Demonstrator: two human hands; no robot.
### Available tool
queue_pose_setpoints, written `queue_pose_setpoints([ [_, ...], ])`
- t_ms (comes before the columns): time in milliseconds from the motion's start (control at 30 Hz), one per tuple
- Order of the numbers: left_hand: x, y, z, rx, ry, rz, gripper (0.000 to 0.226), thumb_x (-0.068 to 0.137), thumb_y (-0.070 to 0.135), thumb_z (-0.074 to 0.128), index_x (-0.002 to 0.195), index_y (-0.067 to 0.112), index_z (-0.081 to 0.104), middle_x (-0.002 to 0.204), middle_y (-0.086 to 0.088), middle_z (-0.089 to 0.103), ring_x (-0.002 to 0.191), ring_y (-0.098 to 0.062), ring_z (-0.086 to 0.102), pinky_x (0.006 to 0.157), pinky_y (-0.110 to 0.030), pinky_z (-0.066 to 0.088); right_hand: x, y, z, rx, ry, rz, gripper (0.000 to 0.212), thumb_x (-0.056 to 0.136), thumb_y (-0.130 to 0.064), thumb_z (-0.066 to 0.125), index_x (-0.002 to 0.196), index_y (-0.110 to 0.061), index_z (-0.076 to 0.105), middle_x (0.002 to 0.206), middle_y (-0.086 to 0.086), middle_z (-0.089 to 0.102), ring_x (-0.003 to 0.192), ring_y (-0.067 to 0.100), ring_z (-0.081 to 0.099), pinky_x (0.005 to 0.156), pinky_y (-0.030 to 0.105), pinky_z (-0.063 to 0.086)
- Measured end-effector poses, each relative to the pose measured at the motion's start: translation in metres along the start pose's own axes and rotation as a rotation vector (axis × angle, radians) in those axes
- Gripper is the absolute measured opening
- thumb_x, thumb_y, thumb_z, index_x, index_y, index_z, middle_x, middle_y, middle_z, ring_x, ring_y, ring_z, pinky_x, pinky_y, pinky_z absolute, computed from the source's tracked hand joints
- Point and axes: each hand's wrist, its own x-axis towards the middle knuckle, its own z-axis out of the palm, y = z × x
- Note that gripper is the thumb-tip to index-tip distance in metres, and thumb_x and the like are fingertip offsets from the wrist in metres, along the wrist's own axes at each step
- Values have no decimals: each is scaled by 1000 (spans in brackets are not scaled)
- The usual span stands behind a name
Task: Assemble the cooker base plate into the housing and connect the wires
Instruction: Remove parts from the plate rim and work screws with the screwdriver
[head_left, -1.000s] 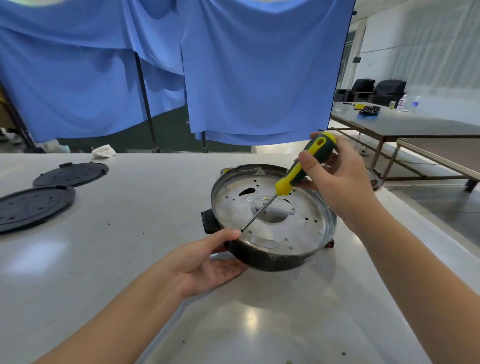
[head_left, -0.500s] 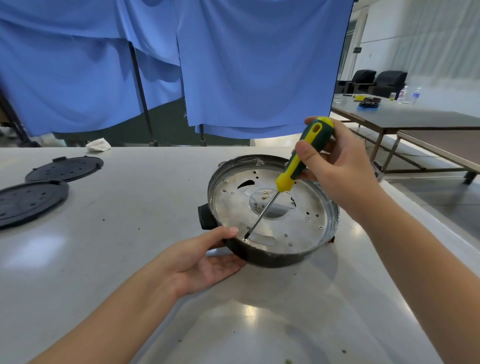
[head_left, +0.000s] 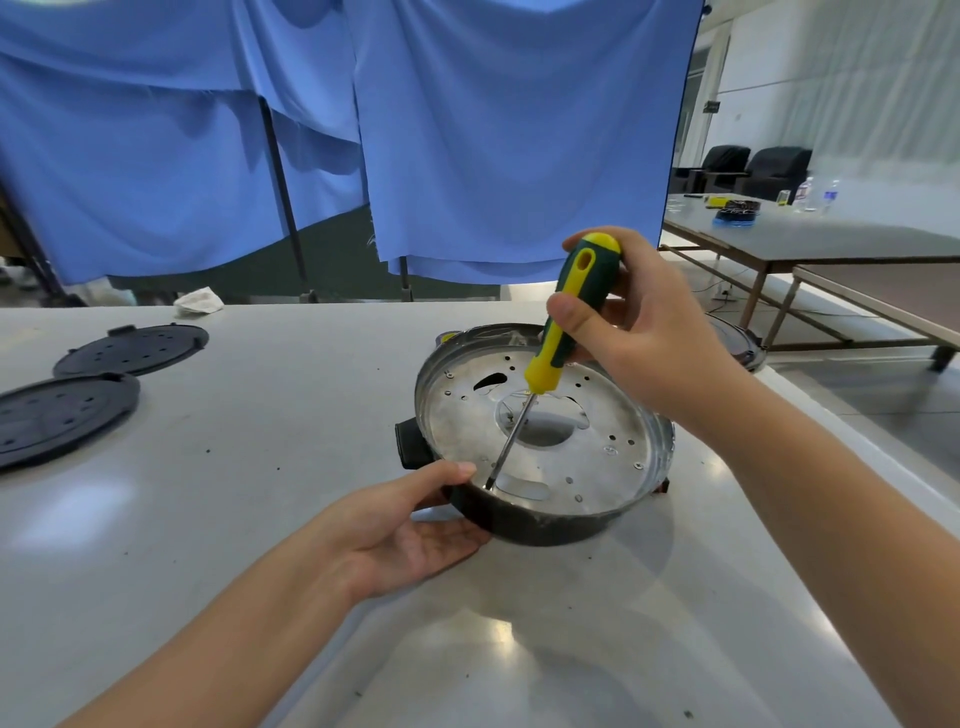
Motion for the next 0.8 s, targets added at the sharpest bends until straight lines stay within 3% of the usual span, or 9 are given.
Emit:
queue_pose_setpoints([
  [200,-1,-1,-1,3,-14,14,63,49,5,81,108,-1,59,118,-35,61,97,-43,67,78,-45,60,0,4,-1,25,-4,36,37,87,-21,67,118,-19,47,91,-1,52,89,26,67,68,37,61],
  [400,-2,-1,-1,10,-20,15,66,48,5,81,110,0,59,116,-35,62,103,-42,66,75,-46,60,2,2,0,-5,-9,35,41,85,-23,69,118,-21,45,90,-1,52,87,27,67,66,32,61],
  [533,0,-1,-1,8,-3,9,61,51,5,81,108,-1,58,112,-35,63,94,-43,68,76,-45,59,1,-9,-1,-259,-33,-67,47,81,-39,72,118,-35,42,88,-12,50,81,13,63,71,28,59],
  [667,3,0,-1,21,18,0,61,53,7,81,109,-1,58,109,-36,64,100,-43,67,87,-44,55,6,-31,3,-511,-89,-240,45,77,-52,70,105,-28,46,74,-6,54,65,15,56,60,28,52],
  [800,4,0,-3,14,6,4,63,50,5,82,107,-2,59,110,-36,64,103,-44,66,92,-44,52,13,-49,11,-611,-227,-270,43,80,-50,68,106,-25,46,78,1,59,66,15,56,65,34,51],
])
